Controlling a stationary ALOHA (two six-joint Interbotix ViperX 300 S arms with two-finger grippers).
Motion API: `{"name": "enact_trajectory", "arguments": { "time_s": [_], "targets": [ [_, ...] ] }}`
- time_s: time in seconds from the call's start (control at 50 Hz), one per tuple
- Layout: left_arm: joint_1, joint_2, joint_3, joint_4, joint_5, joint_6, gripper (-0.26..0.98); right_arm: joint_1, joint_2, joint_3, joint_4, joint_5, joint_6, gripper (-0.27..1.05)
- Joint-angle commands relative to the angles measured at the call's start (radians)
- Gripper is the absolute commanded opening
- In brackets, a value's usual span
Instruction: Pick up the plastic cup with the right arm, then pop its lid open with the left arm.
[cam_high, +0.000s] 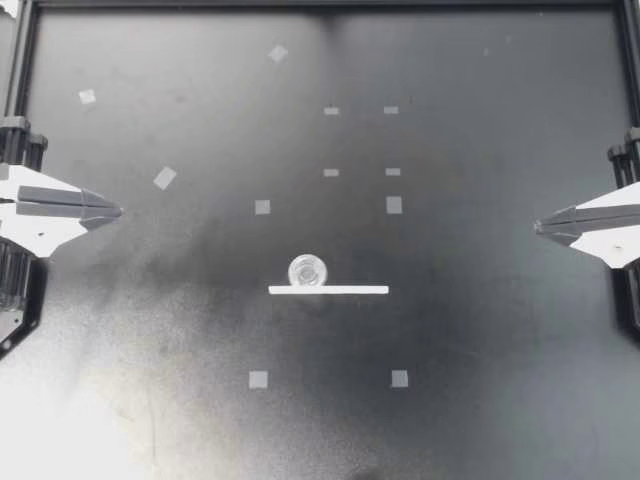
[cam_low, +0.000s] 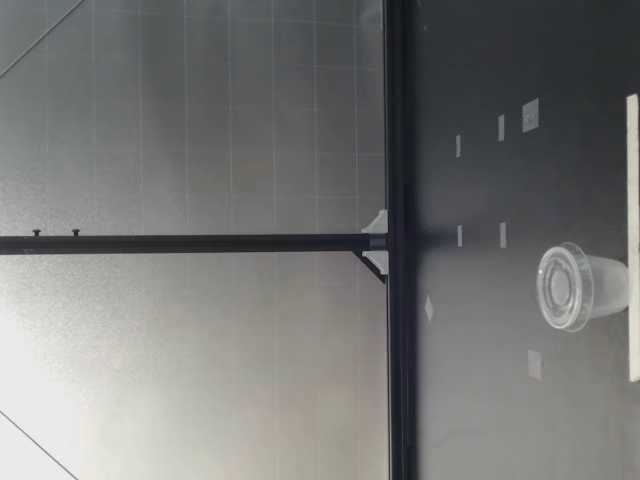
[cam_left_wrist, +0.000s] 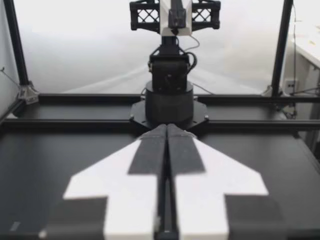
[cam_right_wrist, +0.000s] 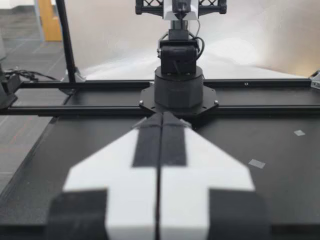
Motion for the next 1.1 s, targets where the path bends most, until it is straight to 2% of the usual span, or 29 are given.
{"name": "enact_trajectory", "arguments": {
  "time_s": [0.0,0.06,0.12,0.22,0.36,0.46,0.58,0.7,0.8,0.92,1.08],
  "targets": [
    [0.009,-0.005,0.032,-0.003,0.000,0.012,0.04,-0.008,0.008,-0.002,-0.005,-0.011,-0.002,-0.04],
    [0.009,-0.006,0.048,-0.006,0.002,0.003,-0.07,-0.008,0.008,0.012,-0.005,-0.014,0.000,-0.10],
    [0.011,0.002,0.043,-0.012,0.003,0.003,-0.11,-0.008,0.017,0.026,0.000,-0.015,0.006,-0.11],
    [0.012,0.048,-0.012,-0.029,0.021,0.011,-0.11,-0.008,0.061,0.015,0.000,-0.018,0.021,-0.11],
    [0.020,0.206,-0.129,-0.032,0.201,0.003,-0.11,-0.006,0.209,-0.021,0.000,-0.046,0.055,-0.11],
    [0.020,0.319,-0.164,-0.034,0.204,-0.002,-0.11,-0.008,0.325,-0.023,0.000,-0.112,0.077,-0.07],
    [0.020,0.430,-0.166,-0.048,0.130,-0.009,-0.11,-0.006,0.474,-0.023,0.000,-0.241,0.138,0.11],
    [0.020,0.549,-0.153,-0.048,0.020,-0.020,-0.11,-0.008,0.635,-0.038,0.000,-0.339,0.167,0.42],
    [0.020,0.653,-0.167,-0.048,-0.037,-0.035,-0.11,-0.008,0.759,-0.078,-0.002,-0.373,0.172,0.60],
    [0.020,0.769,-0.196,-0.048,-0.077,-0.044,-0.12,-0.008,0.894,-0.144,0.000,-0.373,0.170,0.65],
    [0.017,0.876,-0.249,-0.046,-0.086,-0.069,-0.12,-0.012,1.034,-0.216,0.002,-0.362,0.170,0.65]
  ]
}}
